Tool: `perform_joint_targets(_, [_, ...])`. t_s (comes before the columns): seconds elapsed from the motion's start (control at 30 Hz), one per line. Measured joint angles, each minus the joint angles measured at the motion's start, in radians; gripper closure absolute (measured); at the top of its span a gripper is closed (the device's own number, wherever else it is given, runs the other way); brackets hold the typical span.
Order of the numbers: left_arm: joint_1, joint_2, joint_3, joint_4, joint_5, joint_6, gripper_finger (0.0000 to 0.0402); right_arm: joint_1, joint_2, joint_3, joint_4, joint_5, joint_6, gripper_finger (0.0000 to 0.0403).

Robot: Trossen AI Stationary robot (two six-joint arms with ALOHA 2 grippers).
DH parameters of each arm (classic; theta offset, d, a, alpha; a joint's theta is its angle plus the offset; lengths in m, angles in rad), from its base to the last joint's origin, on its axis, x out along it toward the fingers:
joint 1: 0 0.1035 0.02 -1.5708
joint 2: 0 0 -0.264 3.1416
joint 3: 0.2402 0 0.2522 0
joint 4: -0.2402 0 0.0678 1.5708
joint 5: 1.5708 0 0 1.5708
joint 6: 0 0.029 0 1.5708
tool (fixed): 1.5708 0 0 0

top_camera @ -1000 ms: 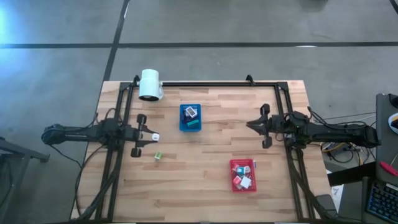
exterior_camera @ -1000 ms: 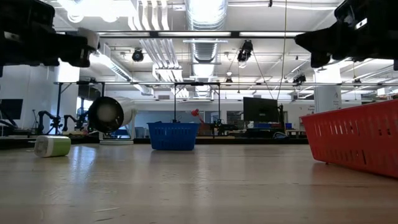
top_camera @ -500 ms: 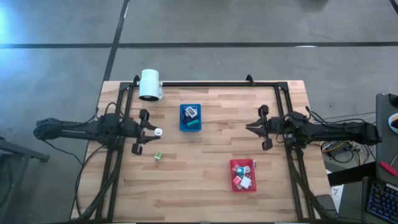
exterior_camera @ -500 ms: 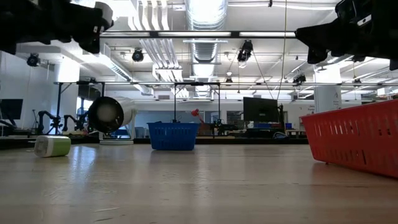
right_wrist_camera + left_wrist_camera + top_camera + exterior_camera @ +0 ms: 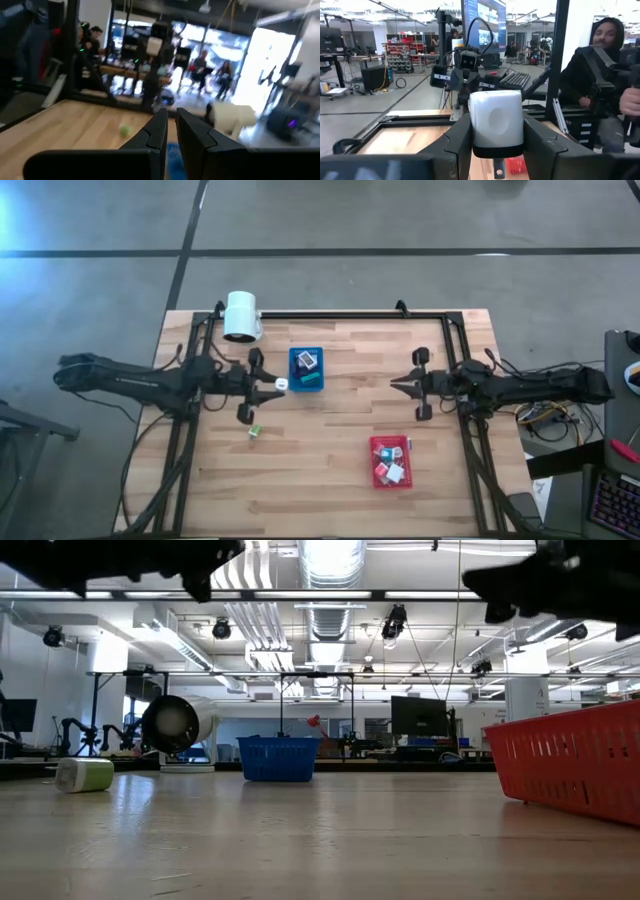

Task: Pick & Place Office items
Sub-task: Put the white and black charger adapter into the red bin

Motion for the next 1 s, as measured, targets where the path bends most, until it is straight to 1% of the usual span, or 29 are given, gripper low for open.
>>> perform_joint_targets(0.13, [0.0, 0.102, 0.1, -0.001, 0.006, 0.011, 0.0269, 0.051, 0.096, 0.085, 0.046, 0.108, -0.13, 0.0369])
perform_joint_targets(0.23, [0.0, 0.166, 0.172, -0.001, 0.023, 0.011, 0.0269, 0.082, 0.188, 0.174, 0.042, 0.139, -0.25, 0.0369])
perform_joint_targets(0.3, [0.0, 0.205, 0.218, -0.005, 0.042, 0.003, 0.0269, 0.102, 0.247, 0.245, 0.033, 0.157, -0.302, 0.0365])
perform_joint_targets(0.37, [0.0, 0.238, 0.255, -0.005, 0.046, -0.024, 0.0269, 0.128, 0.295, 0.326, -0.003, 0.214, -0.339, 0.0355])
perform_joint_targets(0.47, [0.0, 0.281, 0.299, 0.007, 0.046, -0.082, 0.0269, 0.177, 0.362, 0.438, -0.087, 0.3, -0.438, 0.033])
perform_joint_targets(0.63, [0.001, 0.34, 0.353, 0.022, 0.047, -0.143, 0.0269, 0.272, 0.497, 0.603, -0.15, 0.445, -0.604, 0.0268])
perform_joint_targets(0.7, [0.001, 0.36, 0.363, 0.024, 0.047, -0.164, 0.0269, 0.31, 0.553, 0.659, -0.166, 0.533, -0.669, 0.024])
perform_joint_targets(0.8, [0.001, 0.388, 0.37, 0.076, 0.047, -0.207, 0.0269, 0.361, 0.641, 0.727, -0.17, 0.701, -0.763, 0.0202])
perform_joint_targets(0.9, [0.001, 0.411, 0.37, 0.138, 0.047, -0.241, 0.0269, 0.393, 0.721, 0.783, -0.169, 0.863, -0.826, 0.0174])
perform_joint_targets(1.0, [0.001, 0.427, 0.37, 0.165, 0.04, -0.25, 0.0269, 0.409, 0.791, 0.827, -0.164, 0.953, -0.887, 0.0159])
